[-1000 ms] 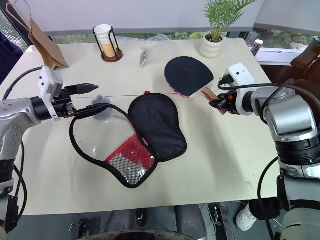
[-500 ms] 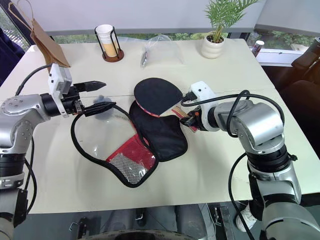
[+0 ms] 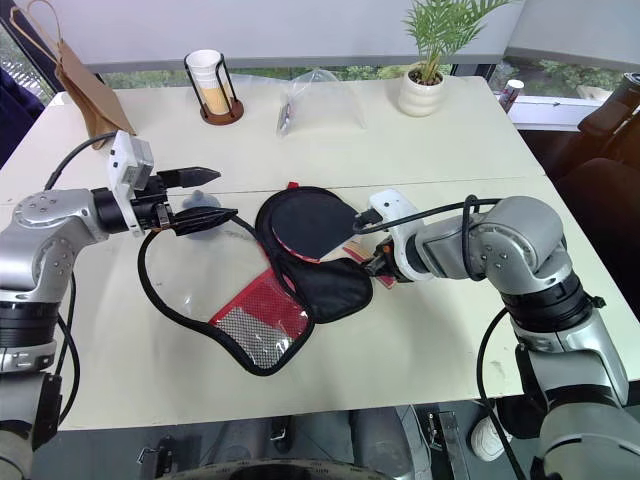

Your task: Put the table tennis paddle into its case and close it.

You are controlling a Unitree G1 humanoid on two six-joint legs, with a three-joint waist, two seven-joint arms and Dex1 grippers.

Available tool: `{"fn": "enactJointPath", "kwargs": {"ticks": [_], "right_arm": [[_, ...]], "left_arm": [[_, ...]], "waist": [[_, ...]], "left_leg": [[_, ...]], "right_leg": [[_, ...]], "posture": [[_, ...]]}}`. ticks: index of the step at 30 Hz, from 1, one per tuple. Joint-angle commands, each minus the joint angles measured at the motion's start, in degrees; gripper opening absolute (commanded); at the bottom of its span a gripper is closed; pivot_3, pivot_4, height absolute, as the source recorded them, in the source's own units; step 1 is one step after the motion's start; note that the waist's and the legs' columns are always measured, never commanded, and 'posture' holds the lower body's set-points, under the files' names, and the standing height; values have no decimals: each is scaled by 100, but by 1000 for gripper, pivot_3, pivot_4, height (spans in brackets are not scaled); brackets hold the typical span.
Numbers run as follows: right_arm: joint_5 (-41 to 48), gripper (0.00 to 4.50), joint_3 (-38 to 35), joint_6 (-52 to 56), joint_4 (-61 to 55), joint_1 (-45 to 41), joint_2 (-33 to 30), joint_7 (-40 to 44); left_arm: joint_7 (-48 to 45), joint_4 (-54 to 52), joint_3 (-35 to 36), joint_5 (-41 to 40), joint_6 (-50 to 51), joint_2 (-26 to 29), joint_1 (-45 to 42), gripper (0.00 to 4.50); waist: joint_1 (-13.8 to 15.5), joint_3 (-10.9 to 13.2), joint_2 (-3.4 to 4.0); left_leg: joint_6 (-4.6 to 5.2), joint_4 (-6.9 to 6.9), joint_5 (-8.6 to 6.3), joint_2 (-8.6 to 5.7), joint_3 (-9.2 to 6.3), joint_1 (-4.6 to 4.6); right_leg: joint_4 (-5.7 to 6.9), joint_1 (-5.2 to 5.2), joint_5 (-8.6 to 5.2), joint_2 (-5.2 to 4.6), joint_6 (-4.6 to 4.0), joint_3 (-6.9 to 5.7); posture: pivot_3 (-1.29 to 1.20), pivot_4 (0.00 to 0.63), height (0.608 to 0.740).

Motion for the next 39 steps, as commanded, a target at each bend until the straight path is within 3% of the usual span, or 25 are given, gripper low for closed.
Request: {"fn": "enactJointPath", "kwargs": {"ticks": [1, 7, 11, 14, 18, 22, 25, 30, 34, 39], "right_arm": [[867, 899, -36, 37, 279, -325, 53, -890], [2112, 899, 158, 37, 772, -602, 117, -2053], [2765, 2780, 289, -32, 889, -681, 100, -2615], [3374, 4340, 507, -251, 679, -831, -29, -2586], [3793, 4434, 647, -591, 457, -974, -310, -2484], [2122, 4434, 164, -895, 54, -784, -657, -1386], [203, 4434, 327, -2272, -177, -407, -1542, 681], [-1987, 4434, 683, -4427, -465, 696, -2493, 3290], [-3057, 4434, 686, -5445, -912, 1505, -2595, 4094], [-3757, 4434, 626, -5846, -1231, 1996, -2327, 4403]], "left_arm": [[-61, -69, -17, 18, 12, 27, -104, 4443], [-102, -40, -86, 19, 32, 43, -133, 4443], [-121, -30, -105, 25, 49, 40, -142, 4443], [-147, -22, -104, 33, 61, 53, -134, 4443], [-185, 7, -72, 55, 69, 79, -145, 4443], [-159, 16, -38, 77, 25, 71, -152, 4443], [-121, -44, 18, 81, 12, 72, -92, 4443], [-78, -233, 123, 42, 55, 131, 97, 4443], [-15, -348, 213, 8, 118, 180, 161, 4443], [55, -389, 212, 9, 167, 176, 119, 4443]], "waist": [[1, 0, 0], [1, 0, 0], [1, 0, 0], [-1, 0, 0], [0, 0, 0], [24, -1, -1], [41, -1, -1], [13, -1, -2], [-15, -1, -1], [13, -1, -3]], "left_leg": [[0, 1, 0, 0, 1, 0], [1, 0, 0, 1, 0, -1], [1, 0, 0, 1, 1, -1], [1, 0, 0, 1, 0, -1], [2, 0, -1, 2, -2, -2], [2, 1, -1, 1, -3, -4], [3, 3, -1, 0, -4, -8], [12, 3, -7, -1, 0, -13], [13, -2, -7, 3, -2, -7], [11, 9, -6, 5, -5, -1]], "right_leg": [[0, 0, 0, 0, 0, 0], [0, 0, 0, 0, 1, 0], [0, 0, 0, 0, 1, 0], [0, 0, 0, 0, 1, 0], [-1, 0, 0, 0, 1, 0], [-4, 0, 0, -1, 1, 0], [-11, 0, 0, -1, 0, -1], [-18, -1, -3, -2, 5, -1], [-6, -9, -6, 6, 10, 0], [-1, -1, -5, 8, 7, 0]], "posture": [[0, 150, 740], [0, 150, 740], [0, 150, 740], [0, 150, 740], [0, 150, 740], [0, 150, 740], [0, 150, 740], [0, 150, 740], [0, 150, 740], [0, 150, 740]]}}
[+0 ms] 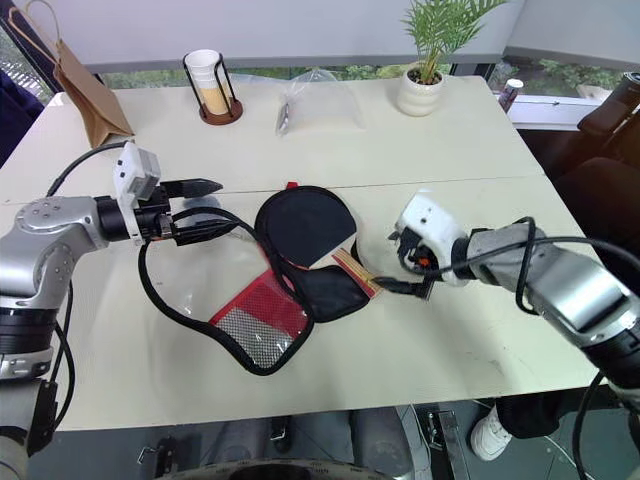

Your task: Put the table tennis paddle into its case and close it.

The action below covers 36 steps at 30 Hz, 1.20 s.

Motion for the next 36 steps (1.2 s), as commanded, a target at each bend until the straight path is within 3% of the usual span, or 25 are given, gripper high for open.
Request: {"fn": "enactJointPath", "kwargs": {"ticks": [1, 5, 12, 22, 36], "right_arm": [[-502, 4434, -199, -331, -278, 177, 161, 212], [-864, 4434, -372, -344, -221, 268, 376, 311], [-476, 4434, -957, 679, -234, 484, 415, 676], [-1640, 4434, -851, -443, 2, 1190, 314, 1129], [-1812, 4434, -674, -444, -96, 1020, 757, 1832]], "left_arm": [[59, -180, 146, -81, 33, 57, -103, 4443], [29, -155, 134, -78, 47, 82, -157, 4443], [-57, -43, 98, -16, 7, 104, -258, 4443], [-75, 1, 81, 9, -25, 77, -308, 4443], [-56, -43, 141, 0, -1, 135, -305, 4443]], "waist": [[10, 0, 0], [25, 1, -2], [28, 0, -3], [15, 0, -3], [17, 0, -4]], "left_leg": [[0, 5, 0, 0, -1, 1], [0, 11, 0, -4, 1, 0], [0, 12, 0, -5, 1, 1], [0, 14, -1, -5, -2, 9], [0, 19, 0, -5, -3, 11]], "right_leg": [[0, 2, -4, -1, -7, 0], [-5, 11, -9, -7, -17, 0], [-5, 13, -9, -7, -18, -1], [-4, 20, -9, -6, -17, -1], [-1, 24, -8, -5, -15, -2]], "posture": [[0, 150, 740], [0, 150, 740], [0, 150, 740], [0, 150, 740], [0, 150, 740]]}}
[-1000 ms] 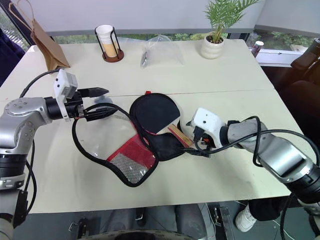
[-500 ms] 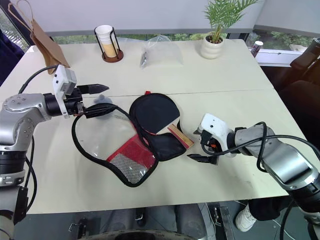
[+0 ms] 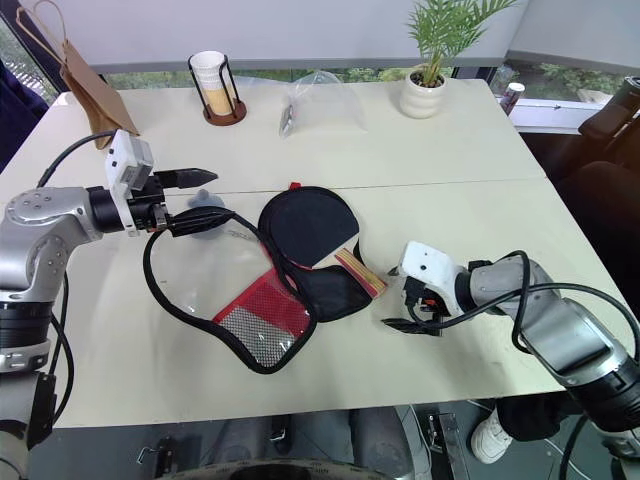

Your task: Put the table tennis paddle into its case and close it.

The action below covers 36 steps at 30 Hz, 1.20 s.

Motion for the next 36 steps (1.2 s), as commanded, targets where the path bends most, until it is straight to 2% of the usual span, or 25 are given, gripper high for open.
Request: {"fn": "enactJointPath", "kwargs": {"ticks": [1, 9, 15, 20, 26, 29, 36], "right_arm": [[-5, 4434, -34, 29, -228, -205, 78, 173], [-64, 4434, 111, 124, -490, -287, 201, 400], [-156, 4434, -4, 348, -127, -541, 383, 270], [84, 4434, -275, 912, 258, -763, 360, 334], [287, 4434, -183, 1461, 125, -693, 574, 241], [236, 3644, -130, 1480, 141, -693, 652, 164], [235, 140, -24, 1453, 73, -765, 687, 163]], "left_arm": [[-15, -111, 140, -32, -63, 107, -85, 4443], [15, -151, 182, -54, -28, 147, -54, 4443], [44, -172, 185, -67, -19, 153, -32, 4443], [52, -170, 173, -66, -31, 139, -27, 4443], [71, -178, 166, -72, -35, 113, -27, 4443], [78, -186, 167, -79, -29, 111, -23, 4443], [106, -212, 179, -89, -13, 112, 0, 4443]], "waist": [[1, 0, 0], [2, 0, 0], [0, -1, -2], [10, -1, -2], [4, -1, -2], [2, -1, -2], [1, -1, -2]], "left_leg": [[0, 1, 0, 0, 0, 0], [0, 4, 0, 0, -1, 0], [0, 15, 0, 0, -5, -1], [1, 20, -1, 0, -5, -1], [3, 21, -2, 1, -5, -1], [3, 21, -2, 1, -5, -1], [4, 22, -2, 0, -5, -1]], "right_leg": [[0, 0, 0, 0, 0, 0], [0, 3, 0, 0, 0, 0], [3, 6, 0, 0, -2, -2], [3, 10, 0, 0, -3, -2], [4, 10, 0, 0, -2, -2], [4, 10, 0, 0, -2, -2], [5, 10, 0, 0, -2, -2]], "posture": [[0, 150, 740], [0, 150, 740], [0, 150, 740], [0, 150, 740], [0, 150, 740], [0, 150, 740], [0, 150, 740]]}}
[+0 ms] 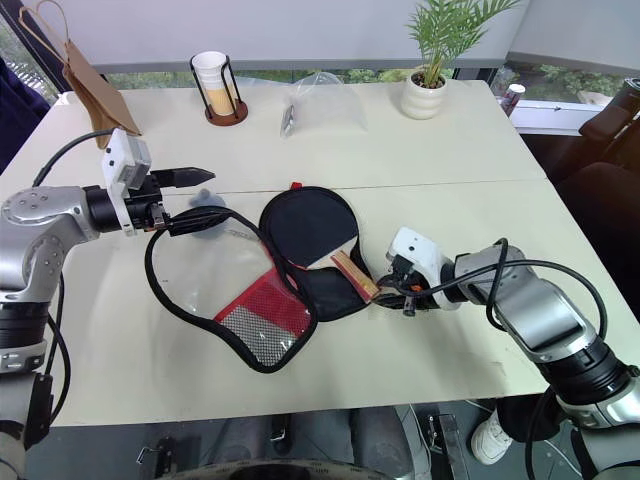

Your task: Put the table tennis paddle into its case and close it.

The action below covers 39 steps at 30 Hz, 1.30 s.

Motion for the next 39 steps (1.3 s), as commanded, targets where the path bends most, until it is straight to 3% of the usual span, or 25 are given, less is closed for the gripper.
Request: {"fn": "enactJointPath", "kwargs": {"ticks": [1, 8, 17, 23, 32, 39], "right_arm": [[36, 56, -19, -79, -280, -111, 34, 43], [209, 56, -60, 18, -611, -176, 139, 66], [453, 56, -833, -168, -441, -92, -341, 286], [1236, 56, -1449, -51, -297, -828, 46, 363], [1223, 56, -1209, -430, 242, -1509, 437, 421], [1101, 56, -1078, -662, 548, -1684, 534, 486]], "left_arm": [[27, -181, 166, -79, -26, 46, -19, 4443], [55, -235, 183, -109, -5, 54, 18, 4443], [-54, -305, 293, -146, 37, 210, 156, 4443], [-715, -210, 541, -247, 8, 990, 473, 4443], [-1642, 155, 1170, -213, -185, 2075, 1237, 4443], [-2144, 1105, 1152, 595, -1840, 2286, 2100, 4443]], "waist": [[-1, 0, 0], [-3, 0, 0], [5, 0, 0], [-50, 2, 0], [-9, 3, 2], [-20, 4, 4]], "left_leg": [[0, 0, 0, 0, 0, 0], [0, 1, 0, 0, -1, 0], [4, 9, -3, 0, 0, -2], [5, 6, -4, 5, -1, 2], [6, 5, -7, 2, 11, -4], [6, -6, -7, 6, 24, -3]], "right_leg": [[0, 0, 0, 0, 0, 0], [1, 0, 0, 0, 0, 0], [1, 3, -1, -2, -1, 0], [5, -4, 0, 3, -3, 0], [1, -8, -3, -12, -8, -2], [1, -21, -2, -13, -9, -1]], "posture": [[0, 150, 740], [0, 150, 740], [0, 150, 740], [0, 150, 740], [0, 150, 740], [0, 150, 740]]}}
